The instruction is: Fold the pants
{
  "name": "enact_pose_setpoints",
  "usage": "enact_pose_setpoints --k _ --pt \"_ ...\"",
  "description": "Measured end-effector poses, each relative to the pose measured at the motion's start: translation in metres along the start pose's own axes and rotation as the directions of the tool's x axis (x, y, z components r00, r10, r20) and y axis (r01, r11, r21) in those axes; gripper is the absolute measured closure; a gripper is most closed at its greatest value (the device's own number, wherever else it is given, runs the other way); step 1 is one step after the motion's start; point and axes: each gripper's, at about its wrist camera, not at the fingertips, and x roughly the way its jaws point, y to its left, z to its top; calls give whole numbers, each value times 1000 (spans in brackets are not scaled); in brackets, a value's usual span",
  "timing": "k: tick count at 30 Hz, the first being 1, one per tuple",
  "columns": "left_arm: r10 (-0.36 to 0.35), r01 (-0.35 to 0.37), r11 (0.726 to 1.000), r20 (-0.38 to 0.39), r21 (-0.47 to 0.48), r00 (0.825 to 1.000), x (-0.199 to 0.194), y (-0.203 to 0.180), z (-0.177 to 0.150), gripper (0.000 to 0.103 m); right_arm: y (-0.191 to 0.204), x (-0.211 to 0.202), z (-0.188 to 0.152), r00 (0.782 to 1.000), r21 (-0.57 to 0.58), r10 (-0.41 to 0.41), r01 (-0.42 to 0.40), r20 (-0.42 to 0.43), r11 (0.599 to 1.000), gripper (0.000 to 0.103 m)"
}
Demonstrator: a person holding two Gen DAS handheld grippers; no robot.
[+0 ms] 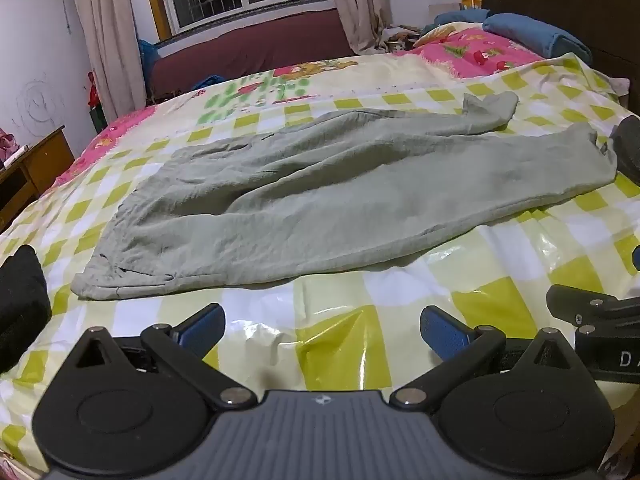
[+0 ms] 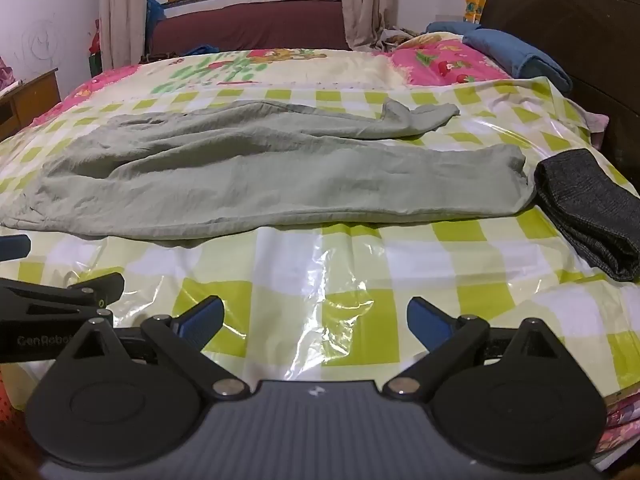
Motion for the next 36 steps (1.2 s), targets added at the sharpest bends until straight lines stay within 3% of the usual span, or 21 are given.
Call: enact_pose_setpoints --k 36 --pt "-39 38 999 -22 -14 999 7 0 -2 0 0 6 -3 1000 2 5 -5 -29 1000 6"
